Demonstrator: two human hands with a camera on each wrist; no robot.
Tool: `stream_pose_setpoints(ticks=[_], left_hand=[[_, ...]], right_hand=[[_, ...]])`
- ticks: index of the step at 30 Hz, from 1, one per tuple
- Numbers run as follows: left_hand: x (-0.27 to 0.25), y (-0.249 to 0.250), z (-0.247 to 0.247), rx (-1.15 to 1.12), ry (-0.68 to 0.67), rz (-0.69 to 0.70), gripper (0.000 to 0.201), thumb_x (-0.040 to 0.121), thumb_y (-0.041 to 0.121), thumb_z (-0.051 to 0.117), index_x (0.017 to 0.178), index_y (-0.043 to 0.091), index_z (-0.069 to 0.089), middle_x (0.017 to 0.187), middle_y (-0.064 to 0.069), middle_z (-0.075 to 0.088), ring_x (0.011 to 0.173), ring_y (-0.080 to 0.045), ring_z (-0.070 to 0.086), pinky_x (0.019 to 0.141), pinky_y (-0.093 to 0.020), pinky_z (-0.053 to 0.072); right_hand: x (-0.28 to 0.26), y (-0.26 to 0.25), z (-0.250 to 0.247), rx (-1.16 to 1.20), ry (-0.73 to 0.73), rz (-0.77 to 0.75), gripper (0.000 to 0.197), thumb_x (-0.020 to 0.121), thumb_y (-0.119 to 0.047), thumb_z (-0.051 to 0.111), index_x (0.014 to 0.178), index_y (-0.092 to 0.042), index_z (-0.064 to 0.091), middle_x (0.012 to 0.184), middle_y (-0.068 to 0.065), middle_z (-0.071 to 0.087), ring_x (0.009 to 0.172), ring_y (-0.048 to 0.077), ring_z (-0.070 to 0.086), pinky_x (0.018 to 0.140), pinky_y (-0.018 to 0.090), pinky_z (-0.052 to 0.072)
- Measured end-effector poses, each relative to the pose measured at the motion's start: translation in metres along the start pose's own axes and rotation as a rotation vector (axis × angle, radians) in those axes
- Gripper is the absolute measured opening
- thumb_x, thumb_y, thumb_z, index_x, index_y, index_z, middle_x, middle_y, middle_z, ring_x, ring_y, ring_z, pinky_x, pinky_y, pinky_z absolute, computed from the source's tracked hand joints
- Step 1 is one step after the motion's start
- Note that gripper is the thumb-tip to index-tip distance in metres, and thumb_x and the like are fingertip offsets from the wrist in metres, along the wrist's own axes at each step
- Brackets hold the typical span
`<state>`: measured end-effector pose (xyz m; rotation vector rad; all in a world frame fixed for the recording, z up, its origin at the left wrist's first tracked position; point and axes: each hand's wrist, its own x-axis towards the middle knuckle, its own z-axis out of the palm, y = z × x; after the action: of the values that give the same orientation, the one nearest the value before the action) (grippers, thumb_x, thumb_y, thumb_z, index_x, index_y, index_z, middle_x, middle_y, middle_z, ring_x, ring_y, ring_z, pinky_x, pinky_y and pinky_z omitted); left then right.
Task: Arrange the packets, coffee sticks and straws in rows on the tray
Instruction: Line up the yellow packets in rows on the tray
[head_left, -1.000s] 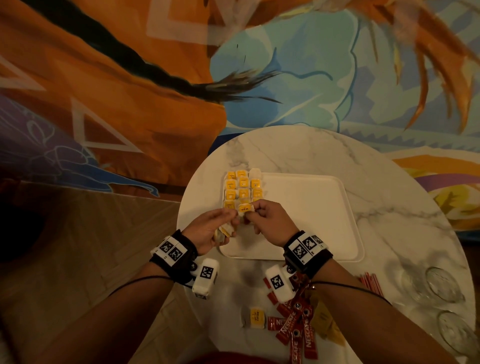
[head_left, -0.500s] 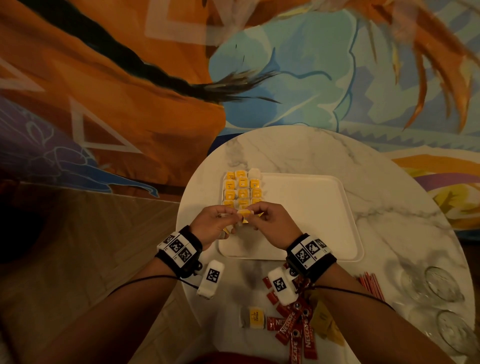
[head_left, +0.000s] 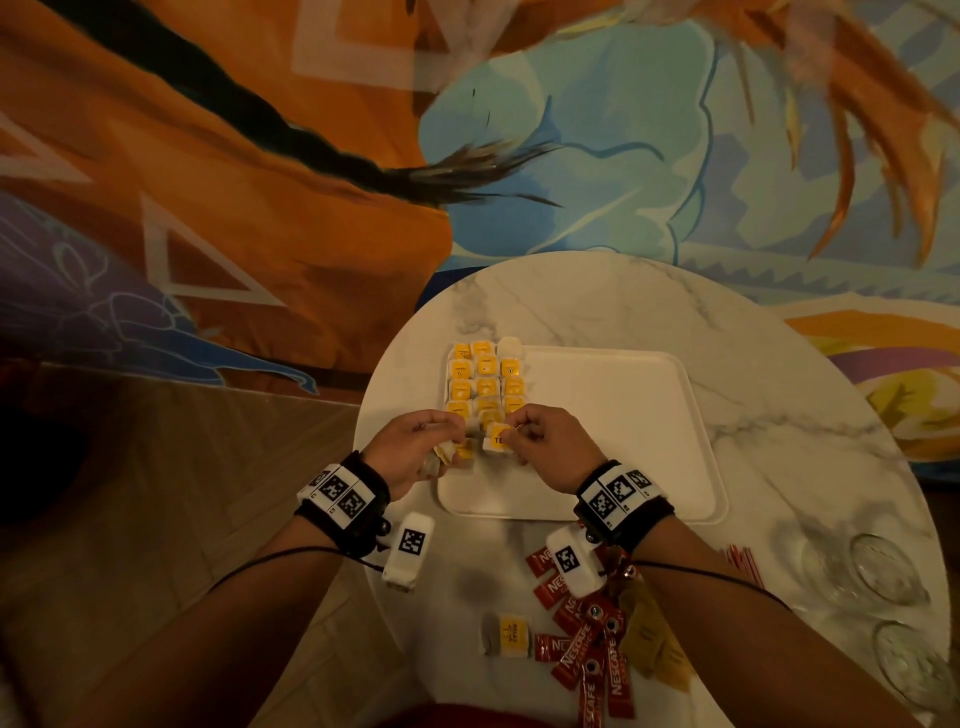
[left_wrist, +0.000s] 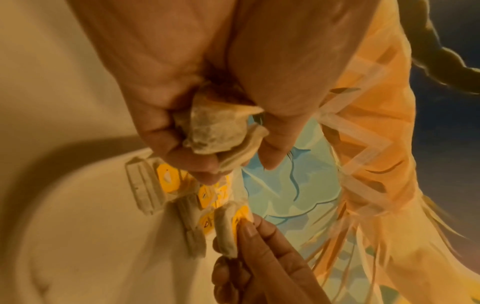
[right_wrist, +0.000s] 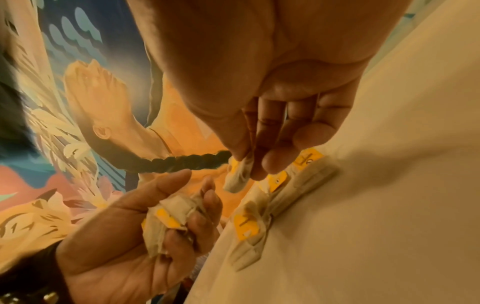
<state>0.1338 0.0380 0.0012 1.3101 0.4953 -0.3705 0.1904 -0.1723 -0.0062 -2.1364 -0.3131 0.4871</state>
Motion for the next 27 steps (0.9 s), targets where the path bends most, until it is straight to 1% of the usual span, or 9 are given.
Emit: stream_pose_setpoints(ticks=[3,6,11,14,16,19,21,24,27], left_hand=[[-0.003,-0.004,0.001,0.081,-0.085,0.009,0.019,0.088,0.007,0.071,0.106,0.011,0.071,0.094,-0.012,0.066,0.076,-0.021,0.059,0.06,-0.029,0.044],[-0.008,-0.005,0.007,0.12,-0.182,0.02,0.021,0.088,0.006,0.072,0.106,0.016,0.072,0.09,-0.013,0.064,0.072,-0.018,0.059,0.058,-0.028,0.041],[-0.008,-0.005,0.013,0.141,-0.164,0.041,0.013,0.09,0.005,0.068,0.1,0.014,0.071,0.083,-0.012,0.064,0.066,-0.014,0.061,0.056,-0.025,0.042],[-0.008,-0.004,0.012,0.147,-0.174,0.048,0.018,0.09,-0.001,0.065,0.1,0.014,0.071,0.083,-0.01,0.066,0.069,-0.016,0.061,0.057,-0.025,0.043],[-0.007,-0.004,0.011,0.176,-0.175,0.046,0.024,0.09,-0.006,0.062,0.104,0.013,0.07,0.088,-0.011,0.067,0.074,-0.018,0.061,0.061,-0.027,0.044],[-0.005,-0.004,0.008,0.207,-0.175,0.044,0.032,0.087,-0.01,0.061,0.112,0.008,0.069,0.091,-0.013,0.067,0.079,-0.021,0.06,0.065,-0.03,0.045],[-0.005,-0.004,0.007,0.2,-0.2,0.049,0.031,0.086,-0.007,0.064,0.111,0.01,0.069,0.085,-0.009,0.065,0.075,-0.018,0.06,0.063,-0.03,0.044],[-0.008,-0.003,0.007,0.163,-0.233,0.047,0.016,0.09,0.008,0.069,0.105,0.013,0.068,0.086,-0.007,0.064,0.071,-0.016,0.059,0.06,-0.028,0.041],[-0.007,-0.001,0.009,0.149,-0.169,0.045,0.005,0.093,0.014,0.067,0.096,0.01,0.067,0.083,-0.008,0.065,0.066,-0.015,0.06,0.058,-0.027,0.04]], right_hand=[[-0.003,-0.005,0.005,0.114,-0.061,0.0,0.012,0.094,-0.024,0.065,0.098,-0.013,0.064,0.072,0.005,0.073,0.065,0.017,0.071,0.064,0.026,0.05],[-0.007,-0.011,0.008,0.187,-0.095,-0.027,0.015,0.096,-0.022,0.063,0.101,-0.008,0.063,0.078,0.013,0.075,0.065,0.019,0.07,0.06,0.021,0.049],[-0.009,-0.016,0.01,0.22,-0.042,-0.038,0.014,0.094,-0.021,0.067,0.094,-0.007,0.067,0.074,0.004,0.069,0.064,0.013,0.064,0.057,0.016,0.045],[-0.009,-0.018,0.008,0.246,-0.014,-0.044,0.013,0.093,-0.017,0.067,0.089,-0.005,0.069,0.07,-0.002,0.066,0.062,0.007,0.059,0.056,0.013,0.043],[-0.008,-0.02,0.005,0.287,-0.014,-0.028,0.012,0.093,-0.015,0.066,0.089,-0.004,0.069,0.072,0.001,0.066,0.061,0.007,0.059,0.055,0.014,0.044],[-0.005,-0.022,0.002,0.339,-0.017,0.01,0.008,0.094,-0.015,0.065,0.089,-0.009,0.068,0.074,0.001,0.067,0.061,0.01,0.061,0.055,0.021,0.045],[-0.004,-0.021,0.0,0.34,-0.016,0.006,0.008,0.094,-0.015,0.065,0.088,-0.01,0.068,0.074,0.001,0.067,0.062,0.011,0.062,0.055,0.022,0.045],[-0.003,-0.022,-0.003,0.325,-0.033,-0.019,0.011,0.095,-0.015,0.065,0.091,-0.005,0.067,0.075,0.001,0.068,0.062,0.011,0.063,0.055,0.02,0.046],[-0.004,-0.024,-0.005,0.303,-0.049,-0.026,0.017,0.095,-0.015,0.065,0.095,0.001,0.066,0.072,0.002,0.068,0.062,0.011,0.065,0.055,0.021,0.047]])
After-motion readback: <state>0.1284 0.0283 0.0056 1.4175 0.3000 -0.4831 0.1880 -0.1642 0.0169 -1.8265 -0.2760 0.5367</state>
